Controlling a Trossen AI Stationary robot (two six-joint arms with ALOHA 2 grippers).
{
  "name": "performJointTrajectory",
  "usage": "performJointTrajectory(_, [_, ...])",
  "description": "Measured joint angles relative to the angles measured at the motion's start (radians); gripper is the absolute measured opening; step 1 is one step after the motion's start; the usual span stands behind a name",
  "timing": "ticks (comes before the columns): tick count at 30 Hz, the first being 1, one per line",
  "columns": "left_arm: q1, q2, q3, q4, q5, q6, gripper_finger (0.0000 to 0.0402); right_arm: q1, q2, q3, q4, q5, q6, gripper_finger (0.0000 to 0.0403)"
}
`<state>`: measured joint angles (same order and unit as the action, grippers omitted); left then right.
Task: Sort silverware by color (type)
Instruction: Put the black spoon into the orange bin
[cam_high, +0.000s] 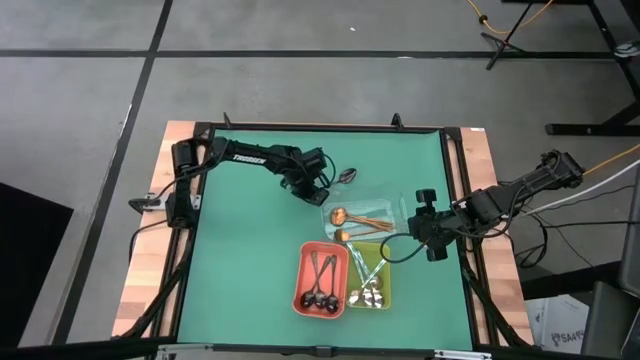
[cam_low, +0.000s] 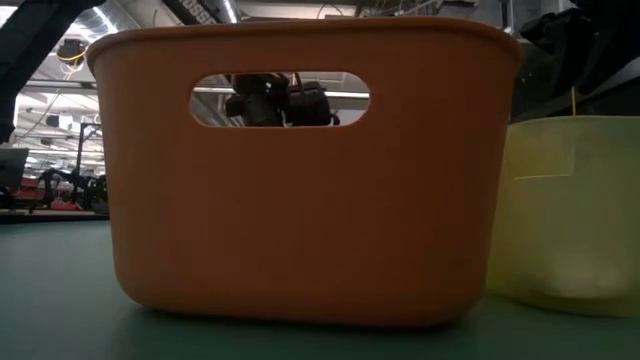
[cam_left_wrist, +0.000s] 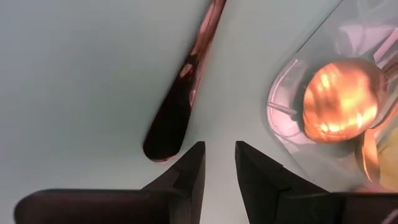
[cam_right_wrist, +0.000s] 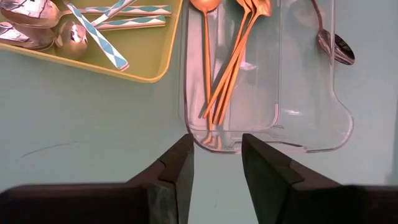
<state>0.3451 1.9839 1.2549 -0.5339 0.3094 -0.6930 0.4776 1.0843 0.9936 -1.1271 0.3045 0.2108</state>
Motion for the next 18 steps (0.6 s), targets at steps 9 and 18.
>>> performJointTrajectory(9, [0.042,0.000,-0.001,0.024,0.044,-0.002,0.0082,0.000,0.000,0.000,0.000,0.001,-0.006,0.0124])
performJointTrajectory(18, [0.051,-0.003,-0.001,0.047,0.109,-0.068,0.0082,0.000,0.000,0.000,0.000,0.001,-0.010,0.0124])
